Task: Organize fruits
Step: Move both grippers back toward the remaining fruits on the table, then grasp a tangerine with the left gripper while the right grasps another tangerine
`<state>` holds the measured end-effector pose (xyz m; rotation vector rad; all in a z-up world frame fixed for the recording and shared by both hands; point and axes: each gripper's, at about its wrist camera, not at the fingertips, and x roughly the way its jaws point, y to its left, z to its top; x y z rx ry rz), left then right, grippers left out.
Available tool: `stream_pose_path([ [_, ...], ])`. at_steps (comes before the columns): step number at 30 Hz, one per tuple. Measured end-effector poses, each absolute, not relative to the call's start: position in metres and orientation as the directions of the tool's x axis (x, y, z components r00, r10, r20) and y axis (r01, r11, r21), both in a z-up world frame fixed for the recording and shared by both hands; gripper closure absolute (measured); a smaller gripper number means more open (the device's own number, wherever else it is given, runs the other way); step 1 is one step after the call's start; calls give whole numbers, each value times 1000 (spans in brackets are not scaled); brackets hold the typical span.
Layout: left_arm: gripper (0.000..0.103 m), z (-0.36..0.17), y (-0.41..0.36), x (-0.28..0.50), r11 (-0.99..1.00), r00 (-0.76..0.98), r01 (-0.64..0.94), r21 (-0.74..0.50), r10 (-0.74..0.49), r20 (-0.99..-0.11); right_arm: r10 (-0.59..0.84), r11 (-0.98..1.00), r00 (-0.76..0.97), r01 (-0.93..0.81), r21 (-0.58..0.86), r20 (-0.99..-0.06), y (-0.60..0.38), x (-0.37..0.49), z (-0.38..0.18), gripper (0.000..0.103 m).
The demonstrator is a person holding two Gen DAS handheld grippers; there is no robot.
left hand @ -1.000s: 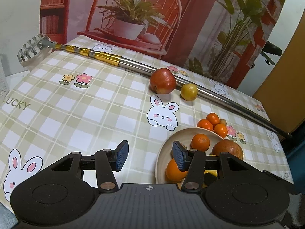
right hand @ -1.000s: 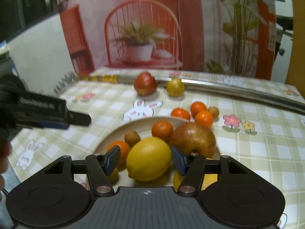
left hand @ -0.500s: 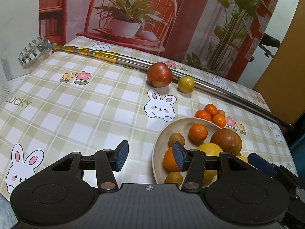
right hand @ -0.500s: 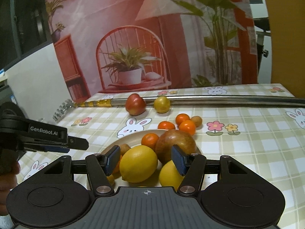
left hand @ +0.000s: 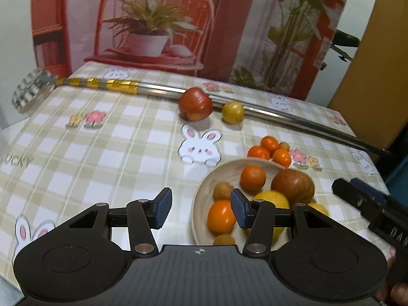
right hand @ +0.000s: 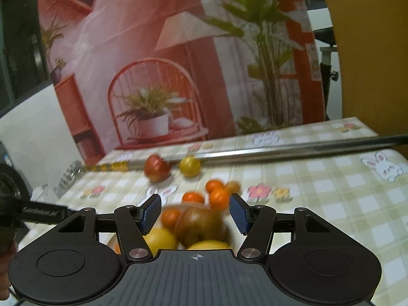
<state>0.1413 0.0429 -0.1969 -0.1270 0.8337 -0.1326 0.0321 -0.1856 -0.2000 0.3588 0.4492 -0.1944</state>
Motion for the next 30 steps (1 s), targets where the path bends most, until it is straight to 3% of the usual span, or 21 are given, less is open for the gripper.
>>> stream_pose_path([
  [9, 50, -157, 35, 185, 973, 684, 173, -150, -228, -693, -169, 915, 906, 291, 280, -389, -241, 57, -166, 47],
  [13, 50, -154, 19, 210, 970, 654, 206, -125, -232, -720, -185, 914, 903, 302, 269, -387, -256, 68, -163, 47],
  [22, 50, -207, -25, 283, 924, 413, 279, -262, -362, -836, -187, 881, 863, 359, 309, -469, -279, 73, -192, 47],
  [30, 53, -246, -46, 317, 928, 343, 266, -259, -342, -875, -193, 851, 849, 395, 348, -491, -293, 63, -206, 47],
])
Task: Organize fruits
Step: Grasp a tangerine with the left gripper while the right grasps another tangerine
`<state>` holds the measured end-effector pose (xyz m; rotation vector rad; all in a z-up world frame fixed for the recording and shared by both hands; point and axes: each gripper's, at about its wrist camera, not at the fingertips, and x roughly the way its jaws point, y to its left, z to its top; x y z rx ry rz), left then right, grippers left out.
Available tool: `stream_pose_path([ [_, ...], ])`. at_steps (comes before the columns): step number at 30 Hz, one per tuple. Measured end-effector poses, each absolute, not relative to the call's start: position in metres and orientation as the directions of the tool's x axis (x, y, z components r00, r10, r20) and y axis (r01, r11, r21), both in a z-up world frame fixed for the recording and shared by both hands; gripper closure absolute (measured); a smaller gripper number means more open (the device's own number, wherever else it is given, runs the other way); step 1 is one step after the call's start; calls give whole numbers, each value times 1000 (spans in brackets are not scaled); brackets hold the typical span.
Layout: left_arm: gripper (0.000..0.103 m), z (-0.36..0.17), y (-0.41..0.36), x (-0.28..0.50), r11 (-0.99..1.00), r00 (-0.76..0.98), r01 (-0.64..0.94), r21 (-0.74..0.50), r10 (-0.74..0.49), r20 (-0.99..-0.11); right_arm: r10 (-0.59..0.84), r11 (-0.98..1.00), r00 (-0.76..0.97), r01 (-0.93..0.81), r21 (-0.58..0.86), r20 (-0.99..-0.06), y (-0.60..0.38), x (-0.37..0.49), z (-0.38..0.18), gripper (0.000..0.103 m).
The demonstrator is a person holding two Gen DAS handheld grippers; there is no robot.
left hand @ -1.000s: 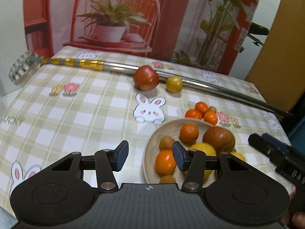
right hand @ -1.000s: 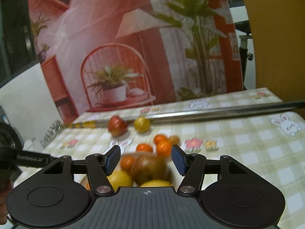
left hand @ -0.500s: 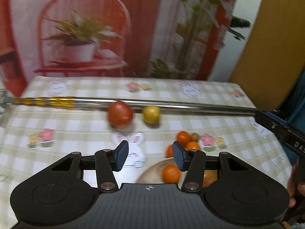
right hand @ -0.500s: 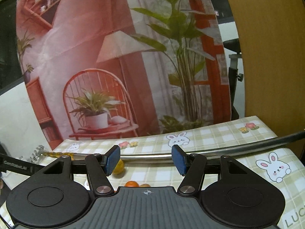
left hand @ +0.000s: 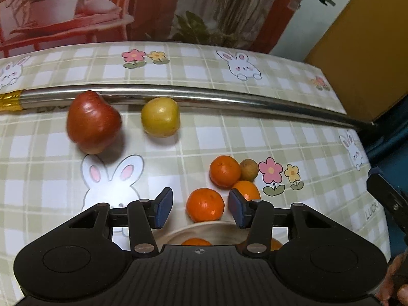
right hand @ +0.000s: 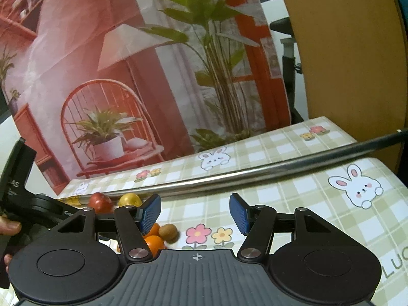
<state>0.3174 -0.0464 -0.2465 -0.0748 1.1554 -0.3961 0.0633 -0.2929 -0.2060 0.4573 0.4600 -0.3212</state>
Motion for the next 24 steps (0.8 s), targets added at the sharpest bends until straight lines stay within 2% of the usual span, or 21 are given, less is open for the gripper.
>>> stream_pose_path([
  [16, 64, -275, -54, 327, 926, 277, 229, -301, -359, -891, -173, 834, 841, 402, 377, -513, -301, 60, -218, 47],
  [21, 64, -263, -44, 321, 932, 326, 229, -279, -344, -880, -120, 850, 844, 359, 386, -522, -300, 68, -228, 47],
  [24, 64, -247, -38, 314, 936, 376, 242, -256, -333, -864, -74, 889, 833, 305, 343, -549, -292, 83, -237, 48],
])
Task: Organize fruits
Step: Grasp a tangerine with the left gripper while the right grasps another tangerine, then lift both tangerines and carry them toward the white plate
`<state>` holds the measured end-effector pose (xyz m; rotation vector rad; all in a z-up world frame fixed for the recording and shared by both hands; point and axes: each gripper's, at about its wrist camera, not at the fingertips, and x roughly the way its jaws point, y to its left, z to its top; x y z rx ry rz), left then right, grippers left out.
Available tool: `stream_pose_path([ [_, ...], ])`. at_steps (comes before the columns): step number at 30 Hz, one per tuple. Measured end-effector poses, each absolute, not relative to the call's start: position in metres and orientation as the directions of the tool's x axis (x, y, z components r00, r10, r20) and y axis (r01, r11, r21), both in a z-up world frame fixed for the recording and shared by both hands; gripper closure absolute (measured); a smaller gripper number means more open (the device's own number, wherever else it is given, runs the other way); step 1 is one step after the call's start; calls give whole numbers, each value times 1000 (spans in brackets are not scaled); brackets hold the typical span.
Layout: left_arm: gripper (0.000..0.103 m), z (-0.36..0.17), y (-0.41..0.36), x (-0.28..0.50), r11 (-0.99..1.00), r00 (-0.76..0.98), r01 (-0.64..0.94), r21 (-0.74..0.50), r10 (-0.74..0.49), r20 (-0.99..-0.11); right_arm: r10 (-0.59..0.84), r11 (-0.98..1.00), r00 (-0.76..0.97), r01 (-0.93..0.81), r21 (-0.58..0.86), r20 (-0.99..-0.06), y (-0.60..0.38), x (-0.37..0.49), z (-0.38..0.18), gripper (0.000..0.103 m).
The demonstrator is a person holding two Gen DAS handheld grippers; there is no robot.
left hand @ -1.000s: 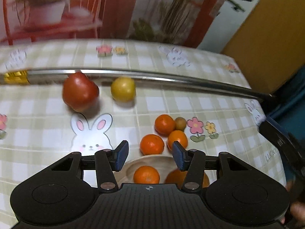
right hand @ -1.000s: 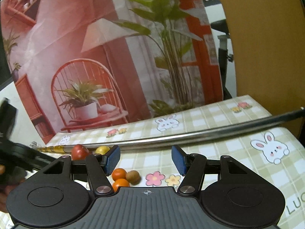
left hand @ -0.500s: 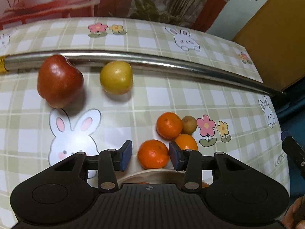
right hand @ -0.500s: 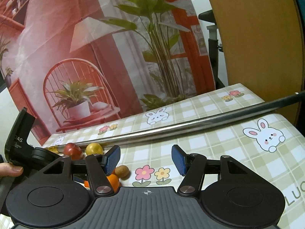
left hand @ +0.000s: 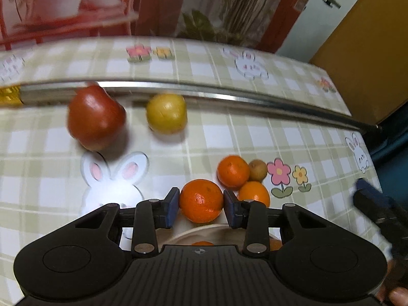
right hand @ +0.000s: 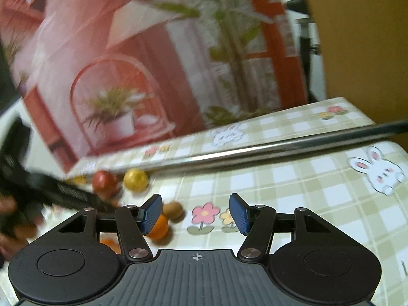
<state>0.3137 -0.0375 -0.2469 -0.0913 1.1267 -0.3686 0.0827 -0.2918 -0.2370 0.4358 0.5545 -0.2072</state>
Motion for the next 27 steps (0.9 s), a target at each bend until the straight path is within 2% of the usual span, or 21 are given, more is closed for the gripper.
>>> stream_pose_path([
  [3, 64, -230, -28, 303, 936, 426, 252, -245, -334, -840, -23, 918, 804, 252, 305, -594, -281, 102, -247, 48],
  [10, 64, -200, 3, 273, 948, 537, 221, -229, -314, -783, 79, 904, 763, 216, 368, -642, -266, 141, -259, 59],
  [13, 64, -196, 11, 260, 952, 563, 214, -217, -302, -770, 119, 891, 743, 213, 401, -658, -263, 157, -264, 60],
  [22, 64, -185, 21, 228, 958, 624, 241, -157, -277, -730, 161, 868, 691, 240, 435, -704, -263, 177, -278, 69],
  [27, 64, -184, 24, 216, 955, 634, 256, -151, -284, -720, 163, 863, 688, 248, 440, -707, -264, 177, -279, 70],
])
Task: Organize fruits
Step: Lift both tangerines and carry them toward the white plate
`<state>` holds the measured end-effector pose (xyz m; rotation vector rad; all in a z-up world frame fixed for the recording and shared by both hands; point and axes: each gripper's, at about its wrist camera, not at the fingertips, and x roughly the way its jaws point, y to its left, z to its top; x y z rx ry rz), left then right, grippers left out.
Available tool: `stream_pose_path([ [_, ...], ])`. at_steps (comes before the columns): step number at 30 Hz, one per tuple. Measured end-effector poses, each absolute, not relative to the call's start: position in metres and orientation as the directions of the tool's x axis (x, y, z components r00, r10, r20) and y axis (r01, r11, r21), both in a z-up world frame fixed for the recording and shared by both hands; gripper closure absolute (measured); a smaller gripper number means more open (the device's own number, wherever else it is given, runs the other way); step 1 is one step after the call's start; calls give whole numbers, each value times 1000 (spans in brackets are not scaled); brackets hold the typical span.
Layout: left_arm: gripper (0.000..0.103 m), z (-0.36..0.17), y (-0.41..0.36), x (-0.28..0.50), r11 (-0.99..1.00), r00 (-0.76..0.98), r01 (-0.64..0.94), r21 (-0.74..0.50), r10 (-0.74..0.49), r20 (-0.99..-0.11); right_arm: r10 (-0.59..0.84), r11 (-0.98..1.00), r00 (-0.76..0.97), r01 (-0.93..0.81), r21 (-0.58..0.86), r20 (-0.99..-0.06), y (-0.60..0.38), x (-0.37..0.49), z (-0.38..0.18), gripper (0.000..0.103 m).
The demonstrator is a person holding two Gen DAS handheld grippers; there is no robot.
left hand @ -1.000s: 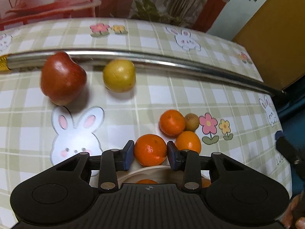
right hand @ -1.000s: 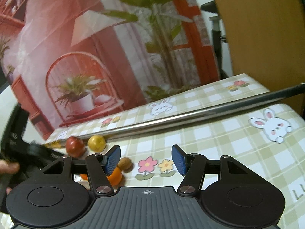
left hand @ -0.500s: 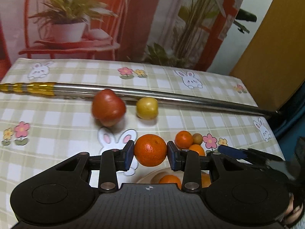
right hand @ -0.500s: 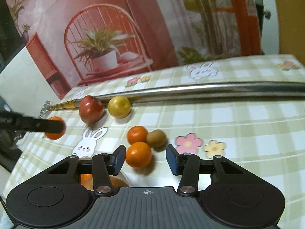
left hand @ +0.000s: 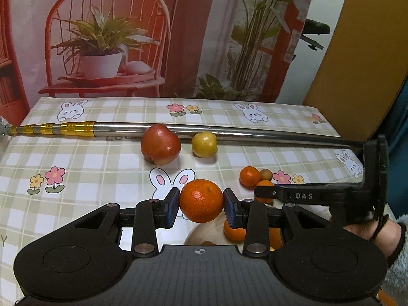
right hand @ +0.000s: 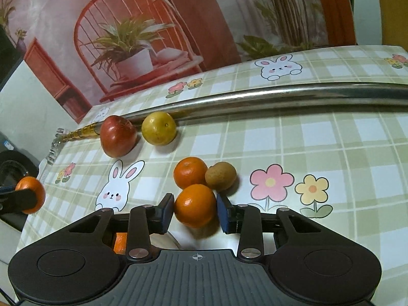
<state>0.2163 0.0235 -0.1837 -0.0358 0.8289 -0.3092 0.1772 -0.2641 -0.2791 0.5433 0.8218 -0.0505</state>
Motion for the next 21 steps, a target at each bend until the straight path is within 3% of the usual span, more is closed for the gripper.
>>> stream_pose_path([
  [12, 64, -190, 31, 190, 944, 622, 287, -161, -311, -718, 102, 861, 786, 237, 449, -610, -257, 131, -244, 70],
  [21, 64, -220, 20, 206, 913, 522, 319, -253, -392, -758, 58, 882, 818, 226, 414, -572, -237, 95, -227, 70],
])
